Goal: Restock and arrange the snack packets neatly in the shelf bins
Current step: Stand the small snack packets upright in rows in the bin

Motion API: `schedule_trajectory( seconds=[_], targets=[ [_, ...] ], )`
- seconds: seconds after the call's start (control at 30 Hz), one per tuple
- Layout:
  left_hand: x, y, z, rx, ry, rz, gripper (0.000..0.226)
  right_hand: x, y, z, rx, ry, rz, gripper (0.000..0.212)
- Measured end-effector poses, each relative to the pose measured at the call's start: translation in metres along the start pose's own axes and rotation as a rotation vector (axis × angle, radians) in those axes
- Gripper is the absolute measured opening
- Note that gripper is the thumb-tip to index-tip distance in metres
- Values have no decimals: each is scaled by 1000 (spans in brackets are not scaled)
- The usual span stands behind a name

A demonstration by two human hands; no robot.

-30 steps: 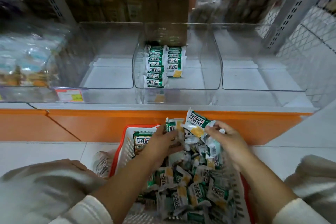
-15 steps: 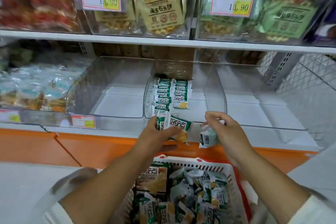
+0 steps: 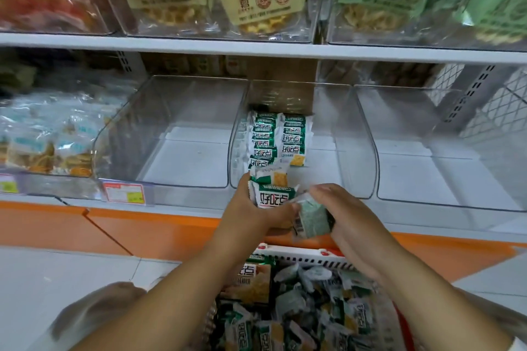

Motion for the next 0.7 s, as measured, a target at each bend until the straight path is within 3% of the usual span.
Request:
schedule_trajectory(
  seconds=[0.07,0.13,0.33,0.47,0.6,0.7],
  targets=[
    [-1,-8,2,74,-34,20,50,3,-4,-2,8,-48,-125,24],
    [0,-13,4,126,-52,8,46,8,-9,-5,69,-111,-149,34],
    [7,-15,4,185,-64,-21,51,19,-10,-19,252,-362,48,25],
    [9,-16,5,211,-48,3,57,24,-7,-22,419,-409,47,14],
    [11,-14,5,233,-47,16,60,22,0,-10,409,-245,-87,57],
    [12,-14,4,232,-52,19,62,22,0,-11,466,-276,-25,55]
  ],
)
Point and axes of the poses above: each hand's wrist, its own x-axis away from the middle knuckle, its own y-axis out of the palm, z = x × y, the point moved 5 cm from there along -x, towards the middle knuckle, and after that the axes turned 1 degree about -y, right-handed, at the moved point
